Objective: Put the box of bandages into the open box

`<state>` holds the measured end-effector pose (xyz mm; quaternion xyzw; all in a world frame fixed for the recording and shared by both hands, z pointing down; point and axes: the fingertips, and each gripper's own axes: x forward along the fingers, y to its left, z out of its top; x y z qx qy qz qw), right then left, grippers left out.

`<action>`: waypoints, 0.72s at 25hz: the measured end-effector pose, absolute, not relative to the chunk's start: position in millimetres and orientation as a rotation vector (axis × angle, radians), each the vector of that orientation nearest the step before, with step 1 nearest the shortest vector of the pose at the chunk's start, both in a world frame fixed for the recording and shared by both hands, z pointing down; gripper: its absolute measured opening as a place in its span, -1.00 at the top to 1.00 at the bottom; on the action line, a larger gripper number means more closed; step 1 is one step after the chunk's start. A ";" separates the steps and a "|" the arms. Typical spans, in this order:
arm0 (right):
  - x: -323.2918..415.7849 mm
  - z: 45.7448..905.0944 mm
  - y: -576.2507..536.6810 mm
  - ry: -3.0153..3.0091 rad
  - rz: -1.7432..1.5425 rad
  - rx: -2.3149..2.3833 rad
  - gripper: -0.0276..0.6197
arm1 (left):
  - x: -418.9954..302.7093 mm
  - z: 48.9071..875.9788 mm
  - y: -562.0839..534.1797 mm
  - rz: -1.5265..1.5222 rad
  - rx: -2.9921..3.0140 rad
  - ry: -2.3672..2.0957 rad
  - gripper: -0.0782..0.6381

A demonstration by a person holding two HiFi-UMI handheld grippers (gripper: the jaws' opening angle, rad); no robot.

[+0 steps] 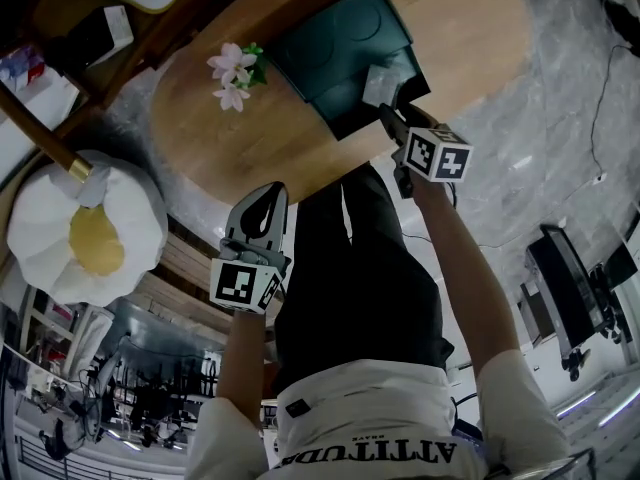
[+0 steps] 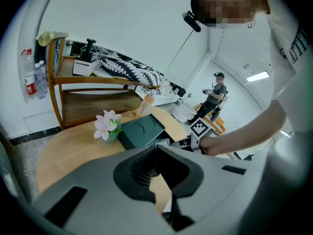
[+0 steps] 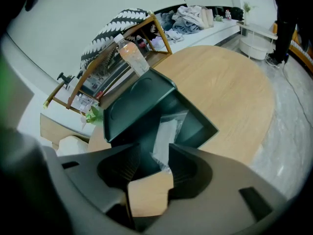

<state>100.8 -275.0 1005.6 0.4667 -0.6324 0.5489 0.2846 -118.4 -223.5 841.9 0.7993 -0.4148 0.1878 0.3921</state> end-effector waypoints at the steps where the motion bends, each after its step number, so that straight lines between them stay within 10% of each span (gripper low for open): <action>1: 102.0 1004.4 -274.8 -1.697 1.456 1.246 0.32 | -117.9 841.0 -222.2 0.477 2.032 -1.054 0.72; 18: 106.3 939.4 -251.7 -1.764 1.440 1.180 0.32 | -111.0 775.3 -208.5 0.472 2.116 -1.074 0.72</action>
